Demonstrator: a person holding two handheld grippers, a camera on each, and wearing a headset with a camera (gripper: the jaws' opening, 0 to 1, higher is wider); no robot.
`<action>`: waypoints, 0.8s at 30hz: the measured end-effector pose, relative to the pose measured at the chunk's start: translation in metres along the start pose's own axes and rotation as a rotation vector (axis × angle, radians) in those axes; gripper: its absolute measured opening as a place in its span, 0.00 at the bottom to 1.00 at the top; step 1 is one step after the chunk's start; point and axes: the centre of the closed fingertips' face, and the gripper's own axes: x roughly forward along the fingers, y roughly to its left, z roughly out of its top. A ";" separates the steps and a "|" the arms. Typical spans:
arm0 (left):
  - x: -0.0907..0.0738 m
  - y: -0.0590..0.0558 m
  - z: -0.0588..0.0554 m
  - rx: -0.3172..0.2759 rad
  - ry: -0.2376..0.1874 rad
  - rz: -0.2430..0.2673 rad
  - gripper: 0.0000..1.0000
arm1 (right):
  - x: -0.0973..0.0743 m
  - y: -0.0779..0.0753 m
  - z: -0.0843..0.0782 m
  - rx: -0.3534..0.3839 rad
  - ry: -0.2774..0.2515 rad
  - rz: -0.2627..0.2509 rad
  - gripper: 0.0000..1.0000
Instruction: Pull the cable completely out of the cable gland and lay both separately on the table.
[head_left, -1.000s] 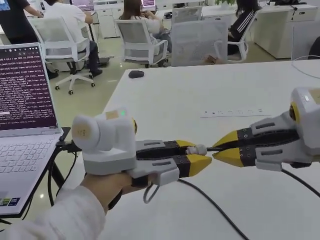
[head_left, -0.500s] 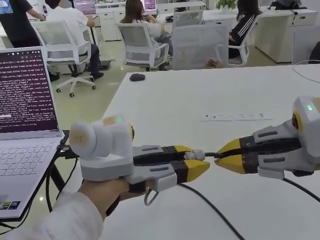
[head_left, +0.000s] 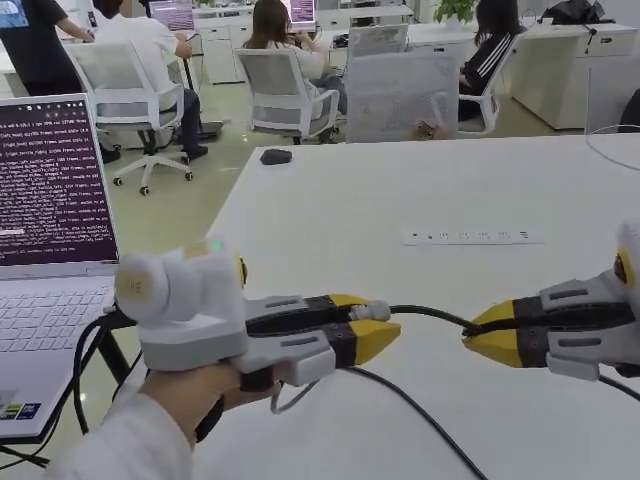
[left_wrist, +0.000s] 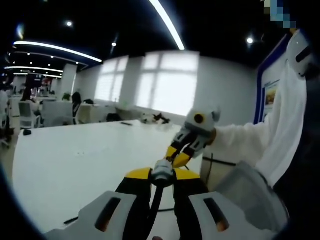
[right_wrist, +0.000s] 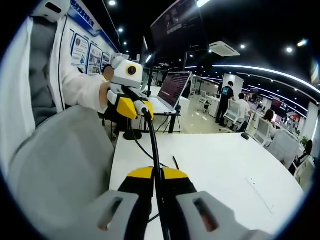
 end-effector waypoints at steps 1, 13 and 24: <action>-0.001 0.001 0.000 -0.004 -0.003 0.001 0.17 | -0.001 -0.001 -0.005 0.011 0.012 -0.004 0.04; -0.008 0.009 0.006 -0.025 -0.032 0.025 0.17 | -0.013 -0.005 -0.028 0.082 0.036 -0.041 0.05; -0.006 0.001 0.006 -0.001 -0.015 0.002 0.17 | -0.011 -0.002 -0.036 0.111 0.060 -0.035 0.07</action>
